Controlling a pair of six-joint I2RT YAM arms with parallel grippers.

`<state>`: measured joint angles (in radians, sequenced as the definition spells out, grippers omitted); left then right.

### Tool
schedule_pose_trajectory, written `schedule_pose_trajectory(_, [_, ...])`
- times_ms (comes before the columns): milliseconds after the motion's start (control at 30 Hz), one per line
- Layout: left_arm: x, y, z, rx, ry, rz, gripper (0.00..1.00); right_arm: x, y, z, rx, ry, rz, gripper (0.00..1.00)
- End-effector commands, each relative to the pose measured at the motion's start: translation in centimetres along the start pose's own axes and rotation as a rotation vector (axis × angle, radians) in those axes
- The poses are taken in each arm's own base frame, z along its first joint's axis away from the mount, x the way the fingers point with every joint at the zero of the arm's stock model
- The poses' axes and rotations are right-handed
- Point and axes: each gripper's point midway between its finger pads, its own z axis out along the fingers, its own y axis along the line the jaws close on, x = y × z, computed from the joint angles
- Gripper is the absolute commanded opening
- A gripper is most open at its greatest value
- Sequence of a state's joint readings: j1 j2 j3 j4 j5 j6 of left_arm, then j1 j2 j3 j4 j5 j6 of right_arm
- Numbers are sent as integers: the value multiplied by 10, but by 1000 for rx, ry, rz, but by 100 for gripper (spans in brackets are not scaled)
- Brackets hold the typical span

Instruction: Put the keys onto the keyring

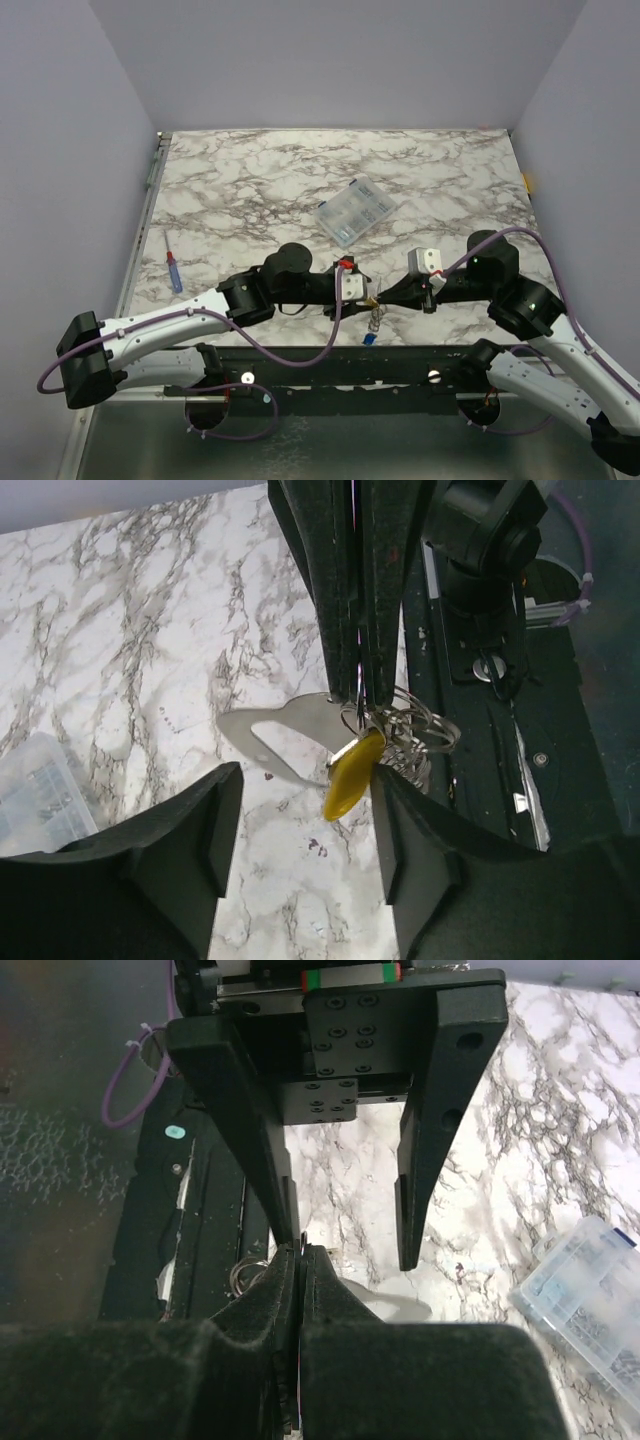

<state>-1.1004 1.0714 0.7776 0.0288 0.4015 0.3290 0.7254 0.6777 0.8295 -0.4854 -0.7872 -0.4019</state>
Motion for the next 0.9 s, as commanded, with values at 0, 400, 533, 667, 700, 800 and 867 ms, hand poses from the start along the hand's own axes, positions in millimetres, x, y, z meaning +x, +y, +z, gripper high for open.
schedule_pose_trajectory(0, [-21, 6, 5, -8, -83, 5, 53, -17, 5, -4, -29, -36, -24, 1])
schedule_pose_trajectory(400, [-28, -1, 3, 25, -139, -6, 46, -16, 3, -5, -12, -36, -32, 1])
schedule_pose_trajectory(533, [-26, -8, 1, 57, -135, -16, 65, -16, 2, -7, 9, -34, -45, 1])
schedule_pose_trajectory(667, [-21, -8, -3, 50, -106, -24, 67, -15, 0, -11, 29, -25, -57, 1])
schedule_pose_trajectory(700, [-20, -8, -3, 48, -103, -27, 67, -14, 0, -11, 30, -22, -57, 1])
schedule_pose_trajectory(800, [-25, -9, -5, 61, -115, -34, 67, -15, 1, -12, 28, -22, -61, 1])
schedule_pose_trajectory(867, [-27, -12, -4, 79, -121, -42, 67, -16, 3, -12, 22, -27, -74, 1])
